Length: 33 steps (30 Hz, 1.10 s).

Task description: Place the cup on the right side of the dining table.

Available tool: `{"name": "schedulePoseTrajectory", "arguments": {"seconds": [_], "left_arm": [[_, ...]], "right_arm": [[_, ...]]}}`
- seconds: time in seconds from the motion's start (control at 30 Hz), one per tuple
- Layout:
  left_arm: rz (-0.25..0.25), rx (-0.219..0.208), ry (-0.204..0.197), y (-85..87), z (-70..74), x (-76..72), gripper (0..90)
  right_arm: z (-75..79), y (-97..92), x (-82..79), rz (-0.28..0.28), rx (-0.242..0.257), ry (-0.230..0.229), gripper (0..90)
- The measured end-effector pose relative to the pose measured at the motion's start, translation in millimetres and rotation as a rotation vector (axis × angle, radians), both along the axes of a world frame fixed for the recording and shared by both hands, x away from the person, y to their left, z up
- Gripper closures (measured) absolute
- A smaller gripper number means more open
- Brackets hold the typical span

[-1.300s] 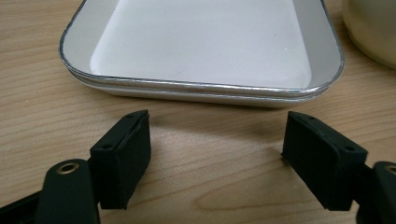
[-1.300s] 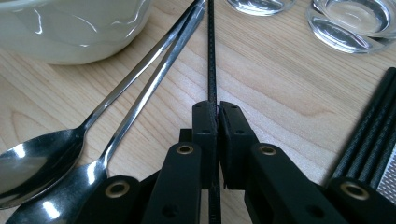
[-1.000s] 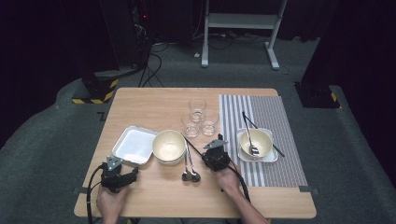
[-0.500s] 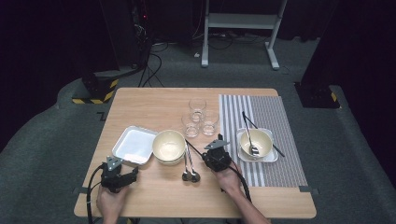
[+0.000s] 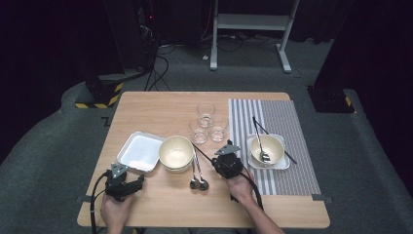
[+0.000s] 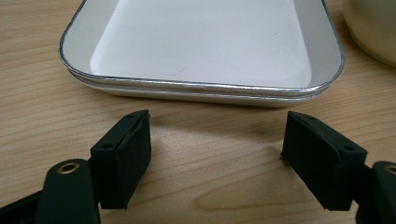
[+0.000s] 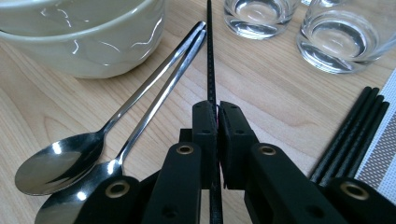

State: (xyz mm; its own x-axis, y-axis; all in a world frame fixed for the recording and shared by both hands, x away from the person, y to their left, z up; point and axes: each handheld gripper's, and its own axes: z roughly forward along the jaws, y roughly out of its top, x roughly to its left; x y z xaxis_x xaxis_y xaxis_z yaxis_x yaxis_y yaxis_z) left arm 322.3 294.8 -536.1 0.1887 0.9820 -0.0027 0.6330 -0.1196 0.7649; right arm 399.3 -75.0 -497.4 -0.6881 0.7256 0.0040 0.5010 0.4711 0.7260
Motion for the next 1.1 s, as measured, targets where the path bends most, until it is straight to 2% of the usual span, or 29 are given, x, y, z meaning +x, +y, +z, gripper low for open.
{"name": "schedulePoseTrajectory", "arguments": {"seconds": [1.1], "left_arm": [[0.0,0.004,0.0,-0.3,0.0,0.0,24.0]], "right_arm": [[3.6,-5.8,-1.0,0.002,0.021,-0.012,86.1]]}}
